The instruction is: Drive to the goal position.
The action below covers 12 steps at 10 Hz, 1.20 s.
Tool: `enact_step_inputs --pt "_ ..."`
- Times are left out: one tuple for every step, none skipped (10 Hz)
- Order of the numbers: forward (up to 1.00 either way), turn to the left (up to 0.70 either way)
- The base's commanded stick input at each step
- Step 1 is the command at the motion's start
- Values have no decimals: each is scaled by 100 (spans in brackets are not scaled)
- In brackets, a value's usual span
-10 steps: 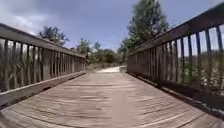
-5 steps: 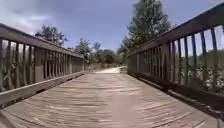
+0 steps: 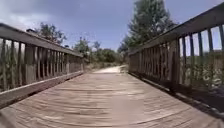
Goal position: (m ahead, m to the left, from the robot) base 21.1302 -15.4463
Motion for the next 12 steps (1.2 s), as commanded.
enact_step_inputs --pt "50 0" --pt "50 0" --pt "50 0" --pt "50 0" --pt "50 0" --pt "50 0" --pt "50 0" --pt "50 0" --pt "50 0" --pt "50 0" --pt "50 0" --pt "50 0"
